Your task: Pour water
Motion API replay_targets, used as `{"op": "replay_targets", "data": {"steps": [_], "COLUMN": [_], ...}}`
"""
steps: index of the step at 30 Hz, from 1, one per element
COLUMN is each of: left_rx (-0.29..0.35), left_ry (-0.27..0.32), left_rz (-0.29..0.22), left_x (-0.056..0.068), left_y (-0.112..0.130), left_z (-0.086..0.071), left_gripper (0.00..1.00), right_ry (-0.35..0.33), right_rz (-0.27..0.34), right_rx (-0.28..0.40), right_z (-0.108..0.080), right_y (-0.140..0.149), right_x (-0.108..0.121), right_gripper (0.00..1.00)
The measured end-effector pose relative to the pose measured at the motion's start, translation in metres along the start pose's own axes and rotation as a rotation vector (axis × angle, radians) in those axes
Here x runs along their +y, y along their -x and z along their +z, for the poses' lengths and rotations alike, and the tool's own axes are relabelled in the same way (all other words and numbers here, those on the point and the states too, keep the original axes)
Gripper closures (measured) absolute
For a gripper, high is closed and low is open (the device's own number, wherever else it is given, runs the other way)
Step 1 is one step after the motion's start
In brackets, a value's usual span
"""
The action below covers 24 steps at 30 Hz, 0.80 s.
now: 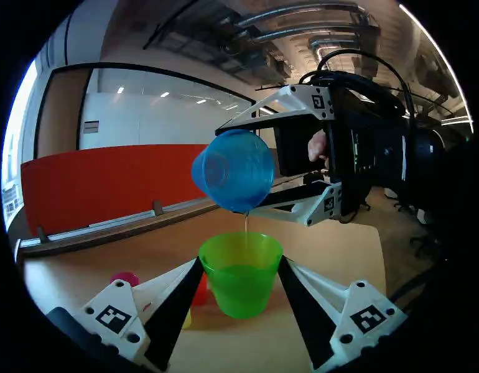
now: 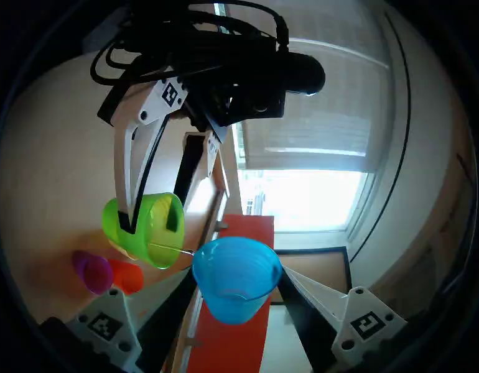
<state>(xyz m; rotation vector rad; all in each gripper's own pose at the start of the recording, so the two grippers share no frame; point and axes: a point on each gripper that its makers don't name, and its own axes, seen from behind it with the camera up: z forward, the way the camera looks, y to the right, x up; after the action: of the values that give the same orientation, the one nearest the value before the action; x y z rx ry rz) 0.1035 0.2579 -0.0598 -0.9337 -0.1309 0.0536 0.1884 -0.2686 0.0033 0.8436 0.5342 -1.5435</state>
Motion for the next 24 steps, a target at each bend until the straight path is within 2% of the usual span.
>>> {"op": "replay_targets", "data": {"steps": [24], "left_rx": [-0.006], "left_ry": [-0.022], "left_rz": [0.004], "left_x": [-0.008], "left_y": [0.001], "left_z": [0.002], "left_gripper": [0.14], "right_ry": [-0.001], "right_rz": [-0.049], "right_rx": [0.013], "right_z": [0.011], "right_y": [0.003], "right_x": [0.001], "right_gripper": [0.08]}}
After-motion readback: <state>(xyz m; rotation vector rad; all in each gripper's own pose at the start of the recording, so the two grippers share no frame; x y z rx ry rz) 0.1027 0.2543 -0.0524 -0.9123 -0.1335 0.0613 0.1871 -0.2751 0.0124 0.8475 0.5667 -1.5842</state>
